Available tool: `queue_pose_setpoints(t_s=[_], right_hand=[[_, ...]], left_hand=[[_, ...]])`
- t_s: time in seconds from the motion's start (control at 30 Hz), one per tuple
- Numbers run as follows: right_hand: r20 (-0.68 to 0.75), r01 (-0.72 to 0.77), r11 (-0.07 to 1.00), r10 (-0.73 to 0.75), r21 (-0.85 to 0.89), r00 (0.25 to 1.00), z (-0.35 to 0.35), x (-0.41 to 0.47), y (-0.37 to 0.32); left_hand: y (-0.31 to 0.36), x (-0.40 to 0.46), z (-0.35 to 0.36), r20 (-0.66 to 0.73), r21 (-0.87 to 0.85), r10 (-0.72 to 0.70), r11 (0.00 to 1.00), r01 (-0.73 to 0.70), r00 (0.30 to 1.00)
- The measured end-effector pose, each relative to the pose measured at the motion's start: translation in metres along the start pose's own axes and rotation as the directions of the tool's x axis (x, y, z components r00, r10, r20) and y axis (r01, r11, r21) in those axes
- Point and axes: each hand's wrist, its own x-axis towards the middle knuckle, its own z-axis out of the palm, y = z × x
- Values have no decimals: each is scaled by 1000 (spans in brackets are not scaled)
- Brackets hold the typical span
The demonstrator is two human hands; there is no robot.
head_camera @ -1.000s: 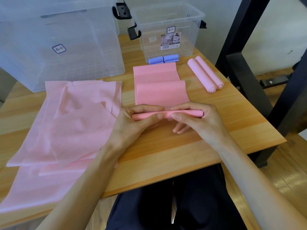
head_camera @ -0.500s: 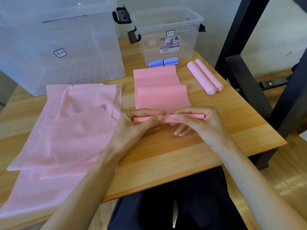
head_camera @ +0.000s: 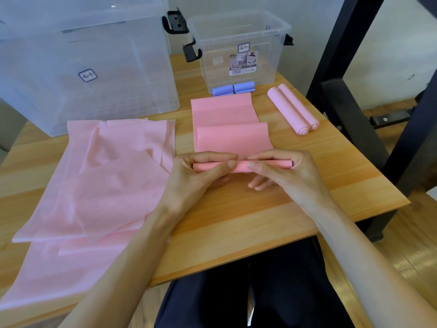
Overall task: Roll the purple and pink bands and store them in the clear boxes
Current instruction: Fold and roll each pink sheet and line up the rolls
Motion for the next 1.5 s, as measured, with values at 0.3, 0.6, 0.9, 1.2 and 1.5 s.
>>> queue_pose_setpoints(t_s=[0.3, 0.6, 0.9, 1.2, 1.5], right_hand=[[-31, -9, 1000, 10, 15, 999, 1, 1, 0], [-15, -33, 999, 33, 15, 999, 0, 2, -2], [19, -2, 1000, 2, 16, 1000, -4, 6, -3], [41, -34, 999, 34, -6, 999, -9, 8, -4], [17, -9, 1000, 9, -4, 1000, -7, 8, 0]], left_hand=[[1, 1, 1, -23, -28, -39, 999, 38, 999], [0, 4, -3, 71, -81, -74, 994, 79, 995], [2, 5, -1, 34, -77, -99, 992, 102, 994], [5, 6, -2, 73, -45, -46, 998, 49, 996], [-4, 6, 1, 13, -26, -27, 999, 27, 1000]])
